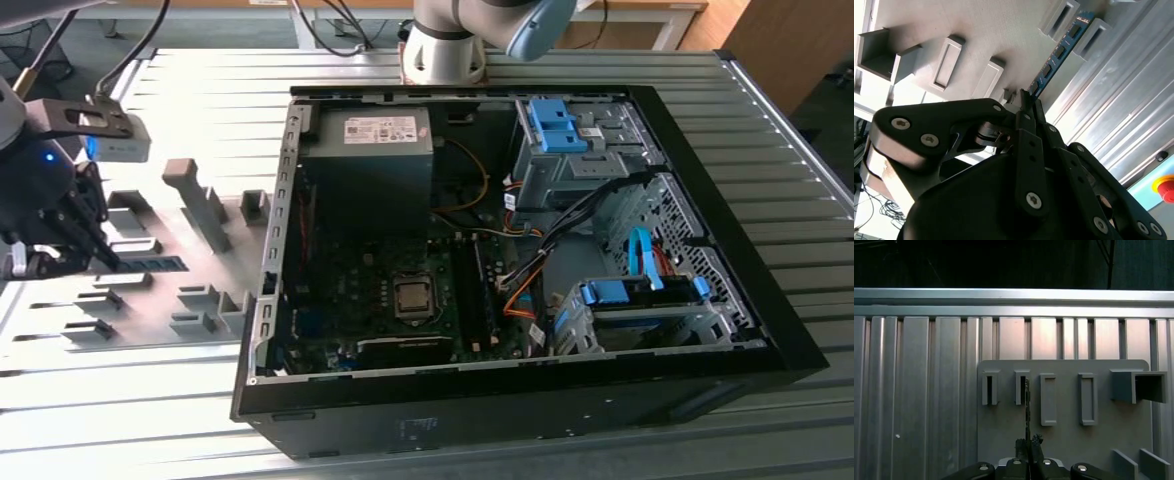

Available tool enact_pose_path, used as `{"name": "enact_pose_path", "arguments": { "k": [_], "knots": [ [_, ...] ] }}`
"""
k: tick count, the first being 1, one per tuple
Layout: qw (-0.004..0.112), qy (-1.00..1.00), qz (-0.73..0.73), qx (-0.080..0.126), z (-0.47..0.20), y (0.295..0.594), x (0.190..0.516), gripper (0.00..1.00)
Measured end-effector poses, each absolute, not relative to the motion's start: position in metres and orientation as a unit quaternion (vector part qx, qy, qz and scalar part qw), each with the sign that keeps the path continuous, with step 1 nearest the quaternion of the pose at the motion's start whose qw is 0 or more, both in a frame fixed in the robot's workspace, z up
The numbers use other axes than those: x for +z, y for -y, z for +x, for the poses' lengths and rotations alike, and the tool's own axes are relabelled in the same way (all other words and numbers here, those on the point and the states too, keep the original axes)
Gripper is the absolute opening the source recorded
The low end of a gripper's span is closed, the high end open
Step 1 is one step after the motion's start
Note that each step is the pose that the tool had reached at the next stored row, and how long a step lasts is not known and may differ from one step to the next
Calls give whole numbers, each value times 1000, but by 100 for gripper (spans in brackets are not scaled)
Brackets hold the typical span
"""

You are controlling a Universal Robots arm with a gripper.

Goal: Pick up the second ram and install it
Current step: 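Pick up the second ram and move it above second insertion slot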

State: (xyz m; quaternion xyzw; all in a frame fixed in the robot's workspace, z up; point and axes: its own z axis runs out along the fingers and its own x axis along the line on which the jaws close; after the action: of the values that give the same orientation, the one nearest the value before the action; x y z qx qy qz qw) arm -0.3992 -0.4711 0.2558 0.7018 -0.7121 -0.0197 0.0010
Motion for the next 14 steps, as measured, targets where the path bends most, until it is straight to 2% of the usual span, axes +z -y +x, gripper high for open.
{"name": "enact_pose_path", "arguments": {
  "k": [14],
  "knots": [
    [1,712,702,-20,-399,471,263,14]
  ]
}}
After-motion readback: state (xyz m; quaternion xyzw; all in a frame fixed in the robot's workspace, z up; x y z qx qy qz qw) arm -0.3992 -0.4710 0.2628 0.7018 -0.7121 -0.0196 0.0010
